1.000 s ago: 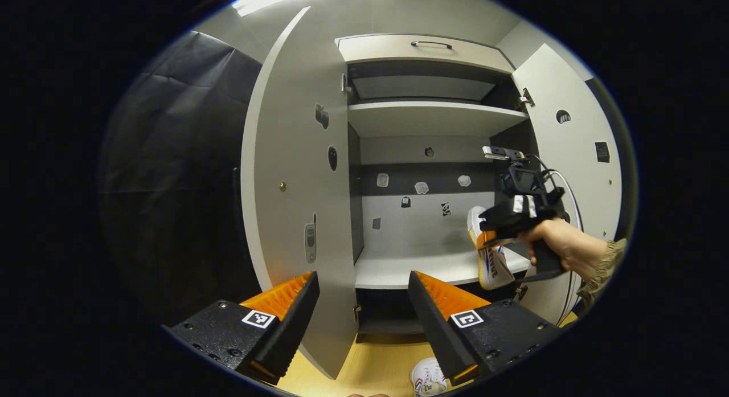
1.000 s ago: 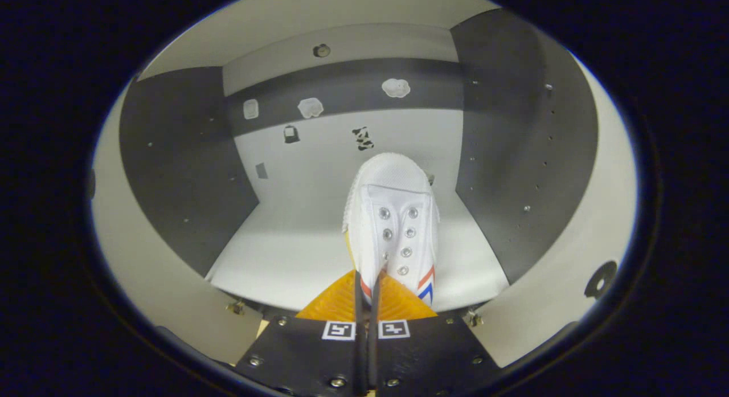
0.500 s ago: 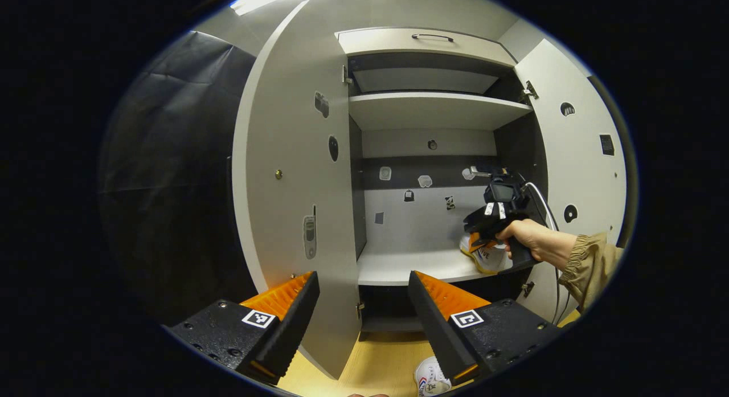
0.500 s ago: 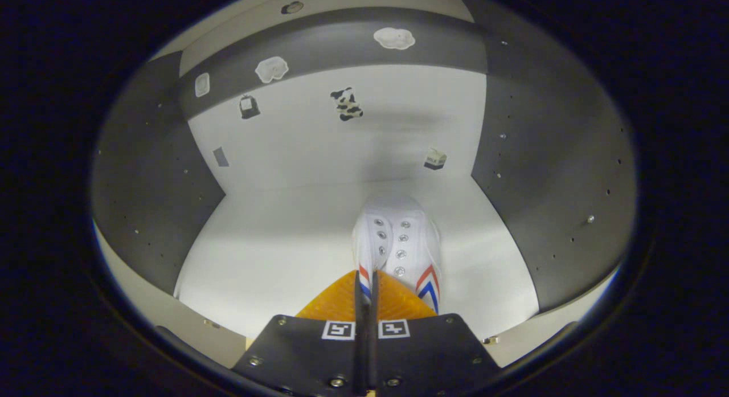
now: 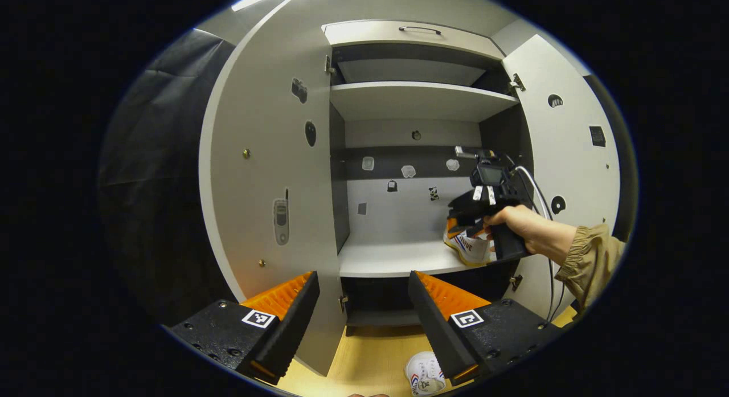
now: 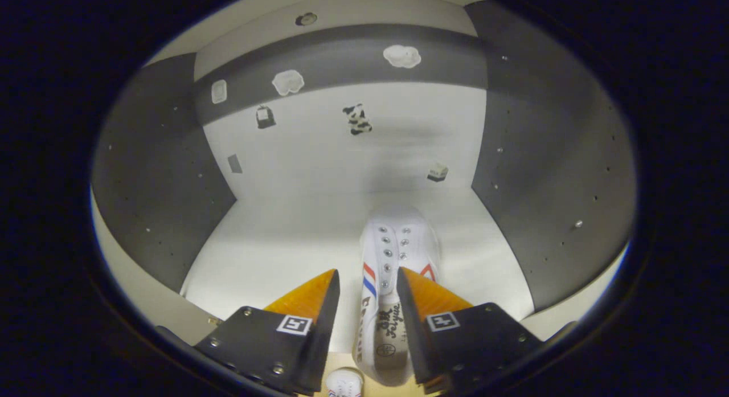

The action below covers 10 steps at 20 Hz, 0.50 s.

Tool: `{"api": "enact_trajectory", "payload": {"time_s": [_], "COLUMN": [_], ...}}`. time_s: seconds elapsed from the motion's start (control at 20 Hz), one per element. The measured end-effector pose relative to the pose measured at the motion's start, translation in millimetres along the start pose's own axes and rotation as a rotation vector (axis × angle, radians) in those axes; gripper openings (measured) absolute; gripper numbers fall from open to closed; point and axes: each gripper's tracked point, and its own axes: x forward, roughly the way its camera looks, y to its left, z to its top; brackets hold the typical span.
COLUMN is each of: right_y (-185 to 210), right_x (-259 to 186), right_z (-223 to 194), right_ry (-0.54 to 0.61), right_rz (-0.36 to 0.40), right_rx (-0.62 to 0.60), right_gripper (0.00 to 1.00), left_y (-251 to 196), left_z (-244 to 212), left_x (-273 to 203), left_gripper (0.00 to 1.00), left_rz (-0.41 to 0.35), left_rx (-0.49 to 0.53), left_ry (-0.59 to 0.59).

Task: Grab one shoe with the right hand and put it into the shoe cabinet, grab the other shoe with the left hand and put it into the shoe cabinet; then close the right door with the right hand and the left door with the left hand.

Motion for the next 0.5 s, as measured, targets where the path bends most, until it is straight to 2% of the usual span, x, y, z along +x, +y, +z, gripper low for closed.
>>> {"api": "enact_trajectory", "payload": {"time_s": [0.05, 0.25, 0.5], "right_y": [1, 6, 13], "right_x": [-12, -72, -154], "right_z": [5, 28, 47], "right_ry": [-0.021, -0.138, -0.308], "right_rz": [0.011, 0.078, 0.157], "right_rx": [0.009, 0.04, 0.027], "right_gripper": [0.62, 0.62, 0.62], "left_y": [-3, -21, -50], "left_z": [-5, -40, -121], "left_x": [0, 6, 13], "left_gripper": [0.96, 0.96, 0.96], "left_rz": [-0.009, -0.072, -0.165], "left_rx": [0.001, 0.015, -0.005], "left_ry": [0.012, 0.096, 0.302]}}
